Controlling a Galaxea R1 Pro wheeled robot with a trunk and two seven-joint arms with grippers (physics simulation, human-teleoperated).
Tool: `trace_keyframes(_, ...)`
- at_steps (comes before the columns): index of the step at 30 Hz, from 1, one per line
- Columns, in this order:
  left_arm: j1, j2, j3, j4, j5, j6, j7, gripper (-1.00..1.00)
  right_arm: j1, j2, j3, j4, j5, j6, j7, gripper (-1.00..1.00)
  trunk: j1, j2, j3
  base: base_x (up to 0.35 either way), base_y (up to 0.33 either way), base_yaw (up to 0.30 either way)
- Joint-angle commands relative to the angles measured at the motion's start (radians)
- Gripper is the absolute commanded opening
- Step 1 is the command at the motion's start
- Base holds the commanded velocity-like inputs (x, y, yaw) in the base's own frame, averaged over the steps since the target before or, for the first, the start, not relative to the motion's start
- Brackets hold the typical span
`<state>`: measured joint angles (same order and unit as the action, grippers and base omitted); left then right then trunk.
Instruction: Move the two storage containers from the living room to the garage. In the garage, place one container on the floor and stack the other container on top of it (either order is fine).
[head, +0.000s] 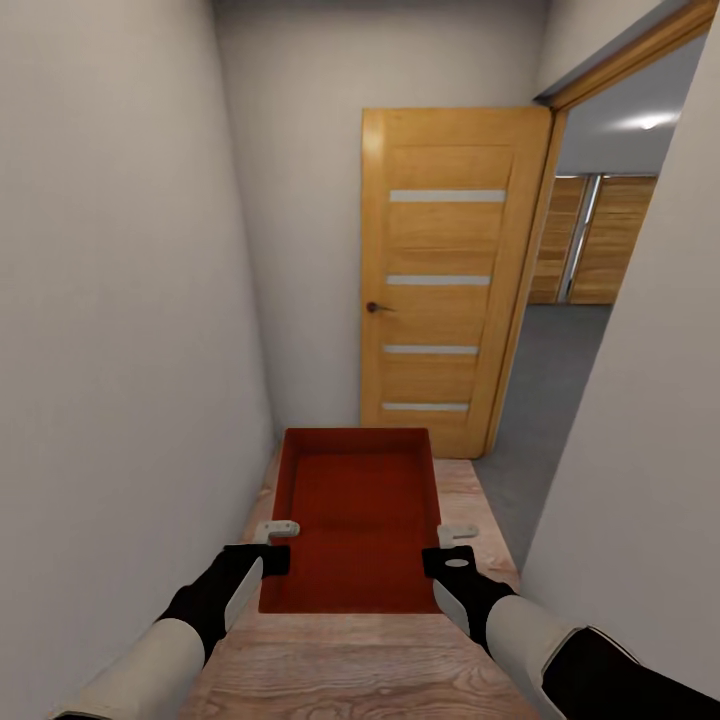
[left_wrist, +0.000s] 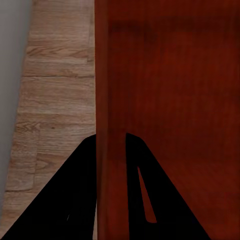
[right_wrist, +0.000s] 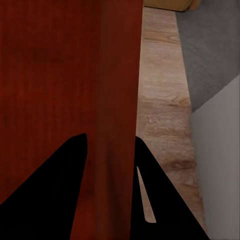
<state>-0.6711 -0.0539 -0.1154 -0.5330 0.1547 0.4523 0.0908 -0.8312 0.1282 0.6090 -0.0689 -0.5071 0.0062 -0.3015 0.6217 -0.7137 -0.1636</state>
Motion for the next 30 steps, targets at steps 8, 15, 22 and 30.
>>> trace_keyframes(8, -0.001, -0.006, -0.001, -0.004, -0.015, -0.037, 0.013, -1.0, -0.001, 0.001, 0.01, 0.004, -0.027, -0.002, -0.1, -1.0, 0.001, -0.001, -0.002, 0.322, 0.0, 0.0)
trace_keyframes(15, -0.001, -0.005, -0.001, -0.004, -0.014, -0.037, 0.013, -1.0, -0.001, 0.001, 0.01, 0.004, -0.026, -0.002, -0.1, -1.0, 0.001, -0.001, -0.002, 0.322, 0.0, 0.0)
trace_keyframes(22, -0.001, -0.005, -0.001, -0.004, -0.015, -0.037, 0.013, -1.0, -0.001, 0.001, 0.009, 0.004, -0.027, -0.002, -0.1, -1.0, 0.001, -0.001, -0.002, 0.322, 0.0, 0.0)
trace_keyframes(30, -0.001, -0.006, -0.001, -0.004, -0.015, -0.037, 0.013, -1.0, -0.001, 0.0, 0.009, 0.004, -0.027, -0.002, -0.1, -1.0, 0.001, -0.001, -0.002, 0.322, 0.0, 0.0)
